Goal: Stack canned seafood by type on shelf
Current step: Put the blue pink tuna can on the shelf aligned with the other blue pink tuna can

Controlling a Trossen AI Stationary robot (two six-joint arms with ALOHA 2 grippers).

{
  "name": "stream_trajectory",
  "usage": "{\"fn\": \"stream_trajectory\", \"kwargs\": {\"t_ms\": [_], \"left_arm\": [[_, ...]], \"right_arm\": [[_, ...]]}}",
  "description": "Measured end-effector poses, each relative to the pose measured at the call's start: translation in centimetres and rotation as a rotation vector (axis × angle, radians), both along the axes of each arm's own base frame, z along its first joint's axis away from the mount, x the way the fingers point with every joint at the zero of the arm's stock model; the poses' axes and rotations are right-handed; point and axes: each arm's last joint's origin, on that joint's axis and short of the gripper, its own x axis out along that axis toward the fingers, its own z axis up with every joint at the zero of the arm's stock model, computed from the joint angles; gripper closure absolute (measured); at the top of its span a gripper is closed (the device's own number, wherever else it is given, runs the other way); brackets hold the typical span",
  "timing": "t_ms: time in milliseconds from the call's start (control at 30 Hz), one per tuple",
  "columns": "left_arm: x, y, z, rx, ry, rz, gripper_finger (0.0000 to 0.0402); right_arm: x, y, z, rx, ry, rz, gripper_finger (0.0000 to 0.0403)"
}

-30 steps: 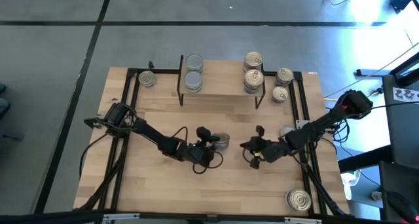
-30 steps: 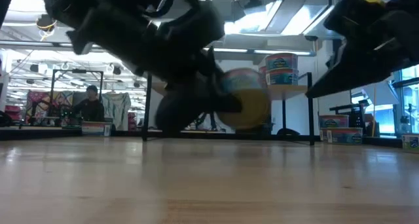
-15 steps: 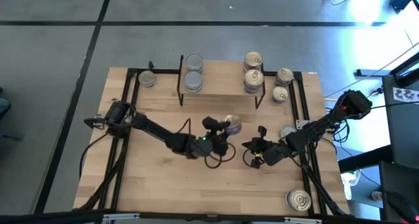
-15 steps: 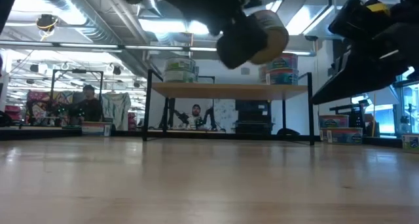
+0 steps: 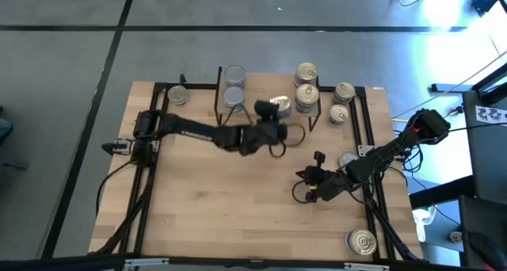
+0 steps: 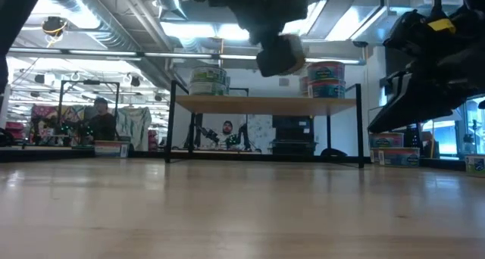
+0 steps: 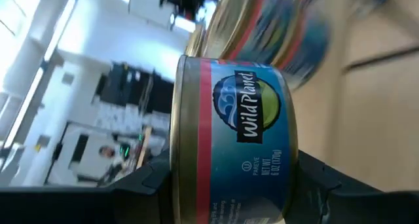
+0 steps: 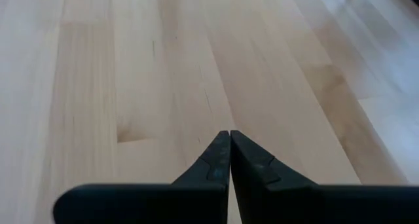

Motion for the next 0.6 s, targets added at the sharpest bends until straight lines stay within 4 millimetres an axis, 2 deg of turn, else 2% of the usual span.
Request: {"fn": "stream_trajectory", "kwargs": {"t_ms": [133,267,433,600], "left_arm": [[-0.2,3.4,0.4,-0.027,0.034,0.030,0.0214],[-0.6,5.7,0.0,-0.073,0.065,-0.004,0.0212],[-0.9,7.7,0.5,-0.091,0.061,0.019,0.0217],[-0.7,8.6,2.7,-0.167,0.026,-0.021,0.0217]], "right_arm": [[-0.1,0.0,-0.1,-0.006,0.009,0.000,0.0388],[-0.1,-0.1,-0.1,-0.010,0.015,-0.001,0.0388],[-0.1,-0.1,-0.1,-0.012,0.017,-0.001,0.0388],[-0.2,-0.2,-0.3,-0.031,0.031,-0.005,0.0388]]}}
